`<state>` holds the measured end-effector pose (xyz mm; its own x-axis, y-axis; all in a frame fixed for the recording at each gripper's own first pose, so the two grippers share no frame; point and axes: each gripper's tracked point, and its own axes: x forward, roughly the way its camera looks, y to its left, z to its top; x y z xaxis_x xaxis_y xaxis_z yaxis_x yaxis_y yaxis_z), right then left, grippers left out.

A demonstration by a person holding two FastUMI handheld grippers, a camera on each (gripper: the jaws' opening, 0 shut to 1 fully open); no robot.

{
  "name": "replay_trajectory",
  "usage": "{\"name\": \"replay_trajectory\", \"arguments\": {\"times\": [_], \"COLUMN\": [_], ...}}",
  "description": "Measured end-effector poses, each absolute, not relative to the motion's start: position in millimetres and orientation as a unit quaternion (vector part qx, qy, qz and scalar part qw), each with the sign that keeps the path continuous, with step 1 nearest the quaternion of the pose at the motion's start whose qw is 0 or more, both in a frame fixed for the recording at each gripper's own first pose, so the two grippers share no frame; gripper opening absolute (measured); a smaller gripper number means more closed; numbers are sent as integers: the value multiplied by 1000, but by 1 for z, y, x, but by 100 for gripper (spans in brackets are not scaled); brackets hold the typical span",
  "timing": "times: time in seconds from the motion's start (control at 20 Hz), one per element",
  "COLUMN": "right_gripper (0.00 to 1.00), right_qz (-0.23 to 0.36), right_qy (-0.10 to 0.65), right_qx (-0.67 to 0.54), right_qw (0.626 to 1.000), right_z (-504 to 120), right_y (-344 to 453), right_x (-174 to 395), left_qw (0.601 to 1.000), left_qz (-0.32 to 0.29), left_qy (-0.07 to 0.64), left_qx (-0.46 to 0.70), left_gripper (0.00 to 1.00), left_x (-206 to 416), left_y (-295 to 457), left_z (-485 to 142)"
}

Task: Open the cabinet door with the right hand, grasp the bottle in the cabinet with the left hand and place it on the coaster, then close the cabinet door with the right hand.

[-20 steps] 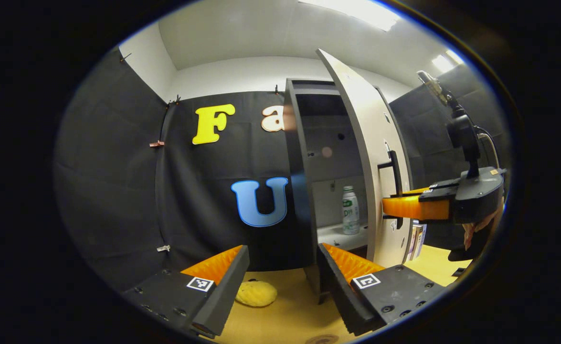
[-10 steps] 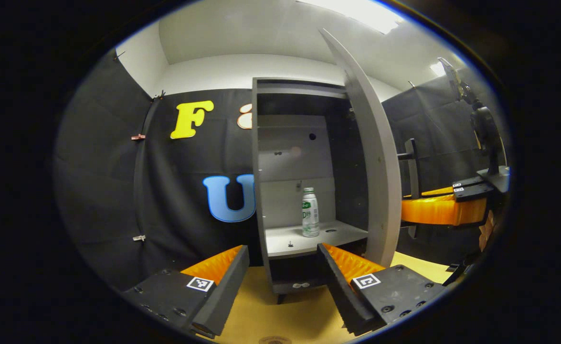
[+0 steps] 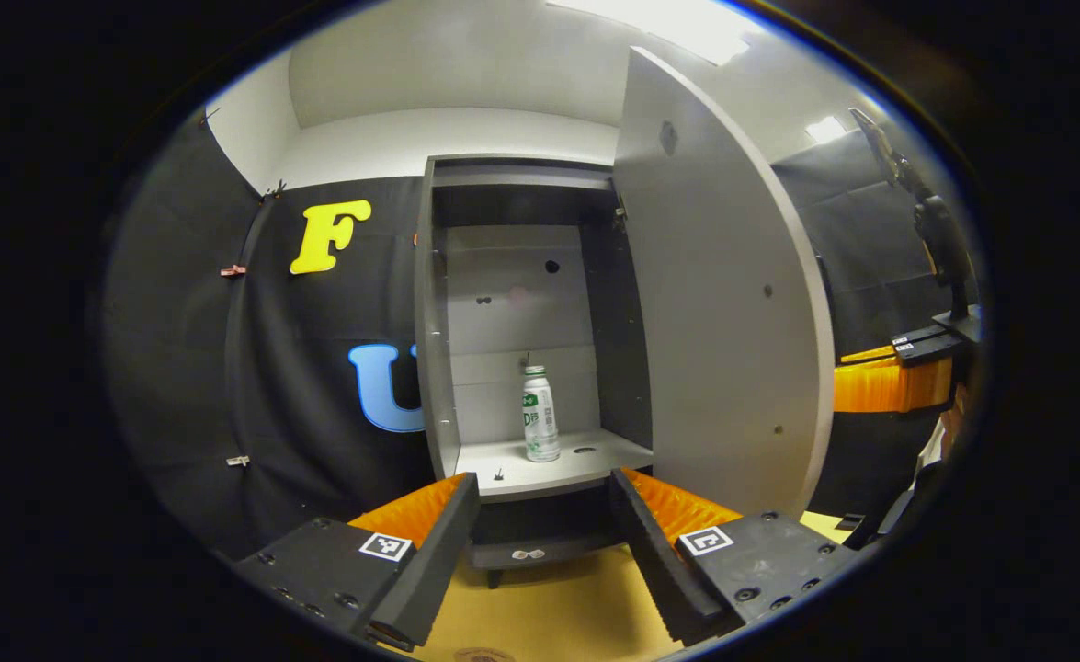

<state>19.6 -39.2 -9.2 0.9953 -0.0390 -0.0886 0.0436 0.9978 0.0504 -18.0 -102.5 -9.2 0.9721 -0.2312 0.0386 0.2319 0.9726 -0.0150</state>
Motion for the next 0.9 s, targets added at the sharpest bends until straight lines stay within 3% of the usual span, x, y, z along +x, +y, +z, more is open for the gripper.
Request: {"name": "replay_trajectory", "arguments": {"times": [0.15,0.45,0.5,0.55,0.8,0.85,0.9], "right_gripper": [14,9,17,8,8,6,6], "right_qz": [-53,-58,-53,-50,-57,-60,-60], "right_qy": [48,48,49,53,54,55,55], "right_qx": [17,18,20,19,13,18,28], "right_qw": [997,997,997,997,997,997,996], "right_z": [-14,-15,-17,-20,-21,-21,-23], "right_y": [-73,-97,-100,-104,-127,-132,-135], "right_x": [14,8,8,8,2,1,1], "left_qw": [992,991,991,991,990,990,990], "left_qz": [-125,-132,-133,-135,-139,-138,-139], "left_qy": [-15,-17,-15,-14,-12,-14,-17], "left_qx": [-7,1,1,1,-12,-14,-14], "left_gripper": [90,90,90,90,90,94,90], "left_x": [-17,-10,-9,-6,21,28,34], "left_y": [-114,-123,-123,-124,-120,-119,-119], "left_z": [-11,-10,-12,-12,-15,-13,-10]}}
